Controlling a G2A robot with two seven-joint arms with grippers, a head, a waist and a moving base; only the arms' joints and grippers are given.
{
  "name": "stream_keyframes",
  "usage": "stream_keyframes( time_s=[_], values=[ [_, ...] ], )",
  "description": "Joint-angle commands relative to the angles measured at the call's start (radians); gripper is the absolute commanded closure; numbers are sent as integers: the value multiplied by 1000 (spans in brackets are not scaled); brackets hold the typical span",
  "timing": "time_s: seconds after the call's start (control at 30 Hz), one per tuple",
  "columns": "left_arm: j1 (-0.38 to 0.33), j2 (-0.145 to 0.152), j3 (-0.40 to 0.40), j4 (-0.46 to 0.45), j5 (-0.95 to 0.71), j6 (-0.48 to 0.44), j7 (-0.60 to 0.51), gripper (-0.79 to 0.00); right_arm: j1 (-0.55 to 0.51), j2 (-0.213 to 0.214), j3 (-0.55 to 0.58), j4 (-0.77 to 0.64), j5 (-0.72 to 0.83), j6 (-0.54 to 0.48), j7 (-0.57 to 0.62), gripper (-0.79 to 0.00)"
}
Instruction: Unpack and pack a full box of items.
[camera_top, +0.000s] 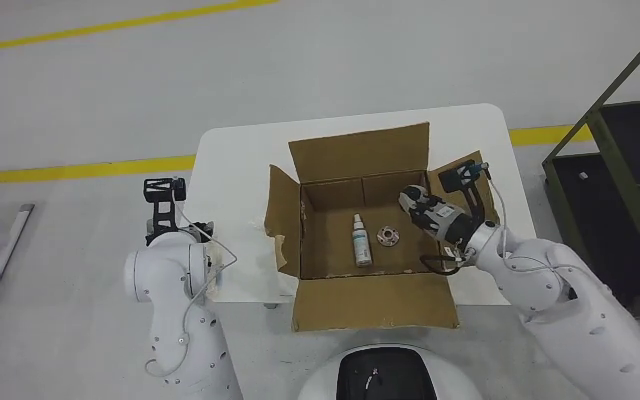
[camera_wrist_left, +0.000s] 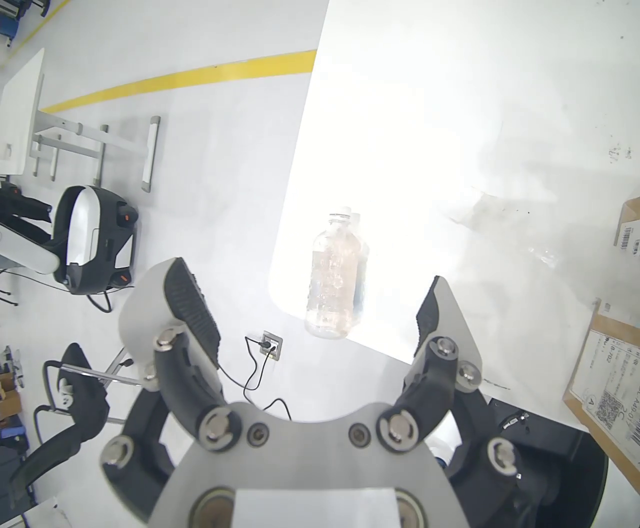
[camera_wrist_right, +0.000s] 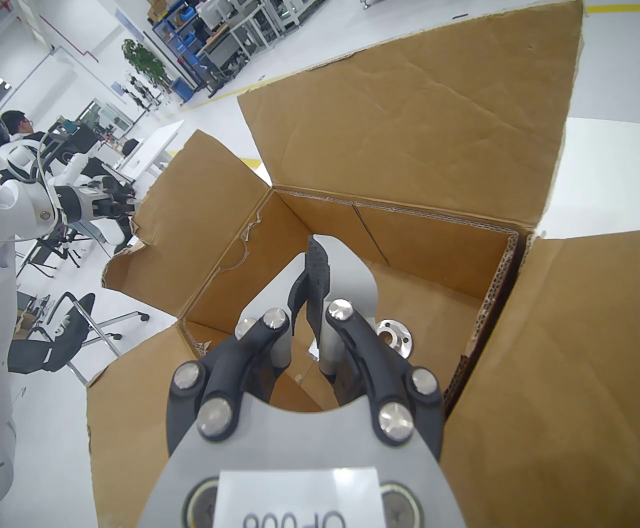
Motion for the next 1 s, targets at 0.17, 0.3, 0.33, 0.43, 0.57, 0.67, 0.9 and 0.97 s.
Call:
stream_keyframes(
  time_s=[0.17,0.3,0.33,0.43,0.57,0.67,0.9,0.97],
  values=[
    [0,0,0,0,0,0,0,-785,72,-21,-114,-74,-148,300,79,0],
    [0,0,0,0,0,0,0,-785,191,-50,-242,-16,-229,475,180,0],
    [0,0,0,0,0,0,0,-785,224,-60,-276,15,-232,512,209,0],
    [0,0,0,0,0,0,0,-785,329,-91,-367,118,-244,613,289,0],
    [0,0,0,0,0,0,0,-785,411,-121,-432,208,-232,663,326,0],
    [0,0,0,0,0,0,0,-785,411,-121,-432,208,-232,663,326,0],
    [0,0,0,0,0,0,0,-785,411,-121,-432,208,-232,663,326,0],
    [0,0,0,0,0,0,0,-785,407,-121,-434,207,-231,656,322,0]
  ],
)
